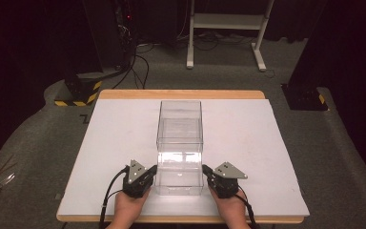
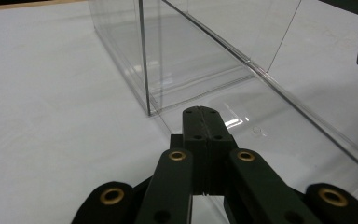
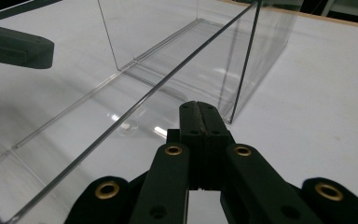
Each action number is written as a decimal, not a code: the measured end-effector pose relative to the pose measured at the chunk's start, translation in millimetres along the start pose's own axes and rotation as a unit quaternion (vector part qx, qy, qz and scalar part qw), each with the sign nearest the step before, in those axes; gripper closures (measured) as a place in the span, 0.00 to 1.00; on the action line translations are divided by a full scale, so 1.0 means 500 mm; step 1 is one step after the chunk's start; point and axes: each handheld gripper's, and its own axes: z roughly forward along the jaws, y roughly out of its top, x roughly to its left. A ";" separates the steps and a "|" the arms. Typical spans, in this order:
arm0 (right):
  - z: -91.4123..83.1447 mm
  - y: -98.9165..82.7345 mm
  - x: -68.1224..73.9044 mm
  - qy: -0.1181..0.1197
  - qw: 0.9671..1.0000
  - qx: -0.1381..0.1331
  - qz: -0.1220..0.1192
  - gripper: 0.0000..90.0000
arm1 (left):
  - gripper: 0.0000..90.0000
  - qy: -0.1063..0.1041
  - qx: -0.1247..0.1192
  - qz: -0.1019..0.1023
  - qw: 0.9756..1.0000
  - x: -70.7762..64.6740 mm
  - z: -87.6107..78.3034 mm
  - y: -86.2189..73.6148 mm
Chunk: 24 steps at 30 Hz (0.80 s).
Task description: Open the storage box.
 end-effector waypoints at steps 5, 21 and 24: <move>-0.001 -0.002 0.000 -0.001 1.000 -0.002 0.003 1.00 | 1.00 -0.001 -0.001 -0.003 1.000 0.001 0.002 0.000; -0.006 0.011 -0.022 0.003 1.000 -0.004 -0.002 0.84 | 0.92 -0.002 -0.028 -0.009 1.000 0.036 -0.024 0.005; -0.014 0.013 -0.039 -0.003 1.000 -0.004 0.000 0.82 | 0.89 0.011 -0.032 0.003 0.999 0.056 -0.041 0.007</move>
